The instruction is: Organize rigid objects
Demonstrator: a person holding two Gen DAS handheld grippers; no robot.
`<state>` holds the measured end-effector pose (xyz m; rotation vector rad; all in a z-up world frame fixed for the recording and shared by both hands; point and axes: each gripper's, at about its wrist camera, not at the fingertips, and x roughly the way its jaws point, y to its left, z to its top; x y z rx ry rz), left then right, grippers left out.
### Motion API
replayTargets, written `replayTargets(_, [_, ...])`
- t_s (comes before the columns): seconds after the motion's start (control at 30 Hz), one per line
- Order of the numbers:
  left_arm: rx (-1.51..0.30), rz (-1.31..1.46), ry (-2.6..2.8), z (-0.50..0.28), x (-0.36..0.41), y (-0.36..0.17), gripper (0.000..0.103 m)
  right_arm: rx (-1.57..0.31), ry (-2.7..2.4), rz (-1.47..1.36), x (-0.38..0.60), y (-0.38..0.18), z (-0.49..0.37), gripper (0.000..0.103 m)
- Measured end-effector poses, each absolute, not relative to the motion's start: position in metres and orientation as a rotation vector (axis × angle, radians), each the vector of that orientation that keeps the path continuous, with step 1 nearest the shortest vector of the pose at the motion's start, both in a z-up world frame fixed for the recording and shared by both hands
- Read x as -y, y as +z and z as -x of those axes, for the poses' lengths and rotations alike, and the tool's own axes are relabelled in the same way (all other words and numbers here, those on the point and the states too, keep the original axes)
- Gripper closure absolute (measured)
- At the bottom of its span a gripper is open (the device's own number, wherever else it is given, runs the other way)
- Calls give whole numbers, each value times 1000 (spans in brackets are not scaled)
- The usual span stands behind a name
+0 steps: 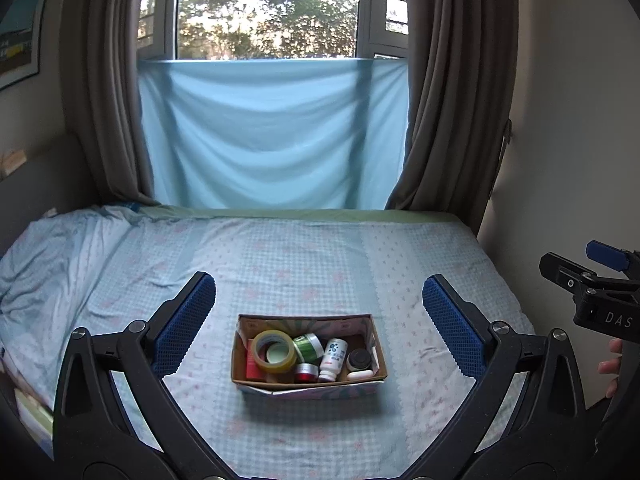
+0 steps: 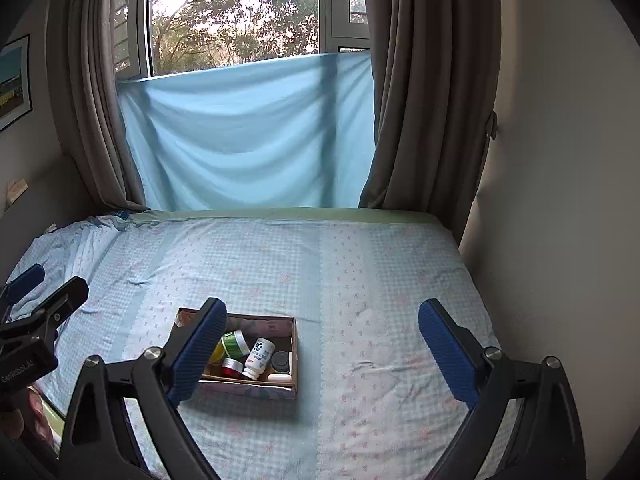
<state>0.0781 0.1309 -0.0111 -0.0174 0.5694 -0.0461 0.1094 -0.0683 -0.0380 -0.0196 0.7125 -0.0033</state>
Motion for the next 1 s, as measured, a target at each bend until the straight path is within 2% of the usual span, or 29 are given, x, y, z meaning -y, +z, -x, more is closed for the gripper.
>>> replayTargets(1.0, [-532, 22, -9, -68, -147, -13, 0, -681, -10, -2, 70, -34, -107, 7])
